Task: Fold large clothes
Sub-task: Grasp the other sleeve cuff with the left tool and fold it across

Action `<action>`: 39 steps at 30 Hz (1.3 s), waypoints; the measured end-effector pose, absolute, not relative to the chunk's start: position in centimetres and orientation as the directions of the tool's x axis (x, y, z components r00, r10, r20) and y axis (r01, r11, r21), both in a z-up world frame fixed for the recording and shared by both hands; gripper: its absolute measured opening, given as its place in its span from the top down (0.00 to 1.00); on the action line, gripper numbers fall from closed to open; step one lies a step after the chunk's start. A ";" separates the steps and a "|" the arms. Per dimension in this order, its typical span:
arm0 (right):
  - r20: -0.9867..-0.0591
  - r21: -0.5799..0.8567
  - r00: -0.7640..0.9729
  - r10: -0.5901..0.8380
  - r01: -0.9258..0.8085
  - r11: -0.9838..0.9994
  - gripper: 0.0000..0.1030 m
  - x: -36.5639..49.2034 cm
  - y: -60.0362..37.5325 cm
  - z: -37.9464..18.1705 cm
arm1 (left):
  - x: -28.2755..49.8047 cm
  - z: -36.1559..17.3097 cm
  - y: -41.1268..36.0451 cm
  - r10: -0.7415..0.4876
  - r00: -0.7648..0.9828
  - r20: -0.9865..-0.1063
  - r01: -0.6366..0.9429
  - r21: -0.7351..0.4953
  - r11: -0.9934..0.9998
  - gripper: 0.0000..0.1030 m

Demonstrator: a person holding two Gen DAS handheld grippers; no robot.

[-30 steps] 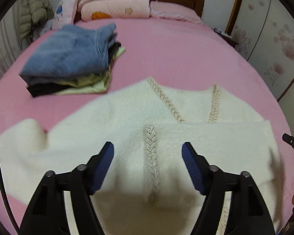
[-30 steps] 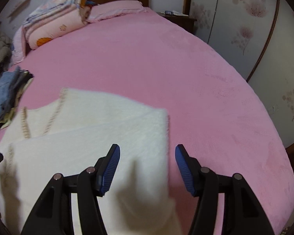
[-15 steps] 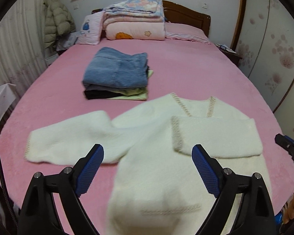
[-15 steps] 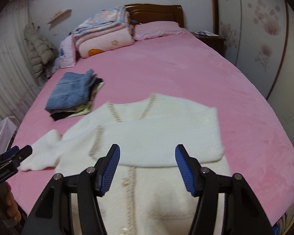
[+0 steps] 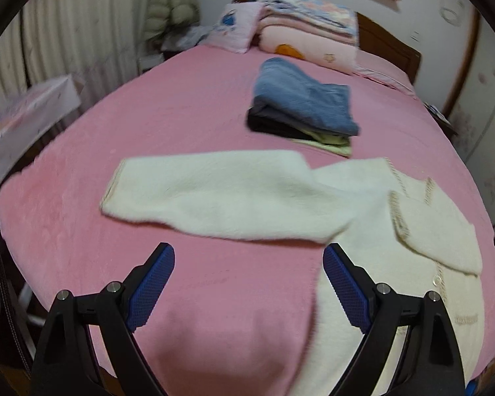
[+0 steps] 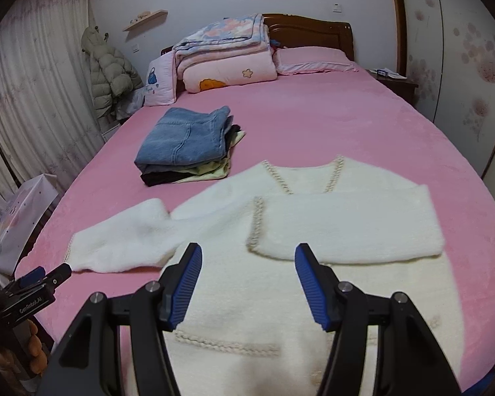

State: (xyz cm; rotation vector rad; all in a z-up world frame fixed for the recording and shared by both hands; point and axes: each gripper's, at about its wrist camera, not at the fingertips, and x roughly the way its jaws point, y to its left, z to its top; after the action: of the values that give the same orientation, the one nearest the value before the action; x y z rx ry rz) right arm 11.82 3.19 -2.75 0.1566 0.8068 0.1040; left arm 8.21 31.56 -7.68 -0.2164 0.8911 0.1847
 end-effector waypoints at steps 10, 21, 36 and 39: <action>-0.778 0.144 0.609 0.153 -0.064 0.988 0.43 15.7 9.1 -8.1 | 10.8 -18.9 45.5 -0.004 0.579 -0.815 -0.505 -0.362 0.784 0.12; -0.823 0.106 0.551 0.138 -0.090 0.990 0.43 17.3 11.2 -11.7 | 13.7 -25.3 50.8 -0.041 0.681 -0.731 -0.559 -0.556 0.615 0.41; -0.809 0.180 0.561 0.178 -0.053 0.982 0.43 17.1 7.1 -12.1 | 17.5 -10.2 40.3 -0.092 0.824 -0.559 -0.255 -0.511 0.821 0.93; -0.794 0.193 0.584 0.170 -0.023 0.981 0.43 16.6 4.6 -11.5 | 18.3 -5.9 34.1 -0.202 0.840 -0.503 -0.086 -0.491 0.867 0.93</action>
State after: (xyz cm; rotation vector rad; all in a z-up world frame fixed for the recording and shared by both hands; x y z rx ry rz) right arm 16.63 4.58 -11.46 0.1687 0.9413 0.1135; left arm 18.30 34.09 -5.86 -0.5257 0.5760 -0.0644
